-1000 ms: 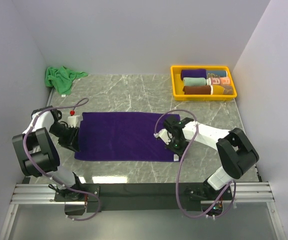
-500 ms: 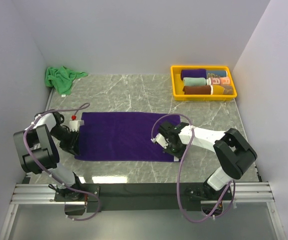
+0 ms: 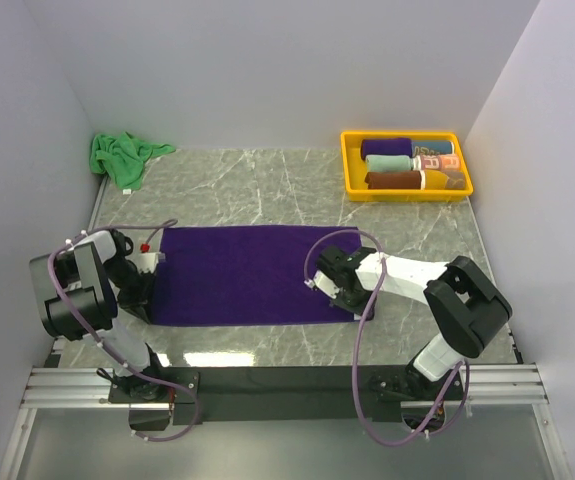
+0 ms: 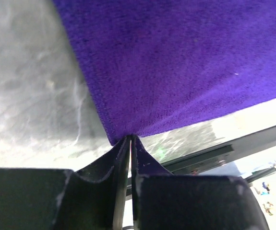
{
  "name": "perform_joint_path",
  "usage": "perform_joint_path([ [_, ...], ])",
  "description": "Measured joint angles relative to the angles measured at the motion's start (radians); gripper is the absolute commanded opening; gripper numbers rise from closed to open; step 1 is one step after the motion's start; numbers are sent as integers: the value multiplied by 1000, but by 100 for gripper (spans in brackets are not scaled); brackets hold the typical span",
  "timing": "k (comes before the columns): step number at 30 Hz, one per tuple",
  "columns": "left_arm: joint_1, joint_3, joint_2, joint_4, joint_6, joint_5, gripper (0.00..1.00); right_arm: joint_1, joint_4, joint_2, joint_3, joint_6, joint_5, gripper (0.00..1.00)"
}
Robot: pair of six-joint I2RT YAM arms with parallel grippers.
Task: Roll the towels
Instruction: Fold the towel
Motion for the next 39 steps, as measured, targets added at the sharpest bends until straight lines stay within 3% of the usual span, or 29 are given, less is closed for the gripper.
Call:
perform_joint_path([
  [6,2,-11,-11,-2,-4,-51,11,0,-5,0,-6,-10,34,21],
  [8,2,-7,-10,-6,-5,-50,16,0,-11,2,-2,-10,28,25],
  [12,5,24,-7,-25,17,-13,30,0,-47,15,44,-5,-24,48],
  [16,8,134,-8,-64,62,76,37,-6,-87,5,141,1,-114,62],
  [18,10,204,-8,-96,80,126,38,-20,-102,-20,193,0,-173,64],
  [23,10,386,-8,-131,89,248,39,-161,-140,-51,356,-14,-315,57],
  [27,10,486,-2,-72,33,308,37,-313,-125,29,509,0,-344,40],
  [32,10,583,72,4,-37,346,36,-425,-82,194,646,41,-307,37],
  [39,10,615,161,42,-102,357,38,-446,-44,359,727,69,-245,34],
])
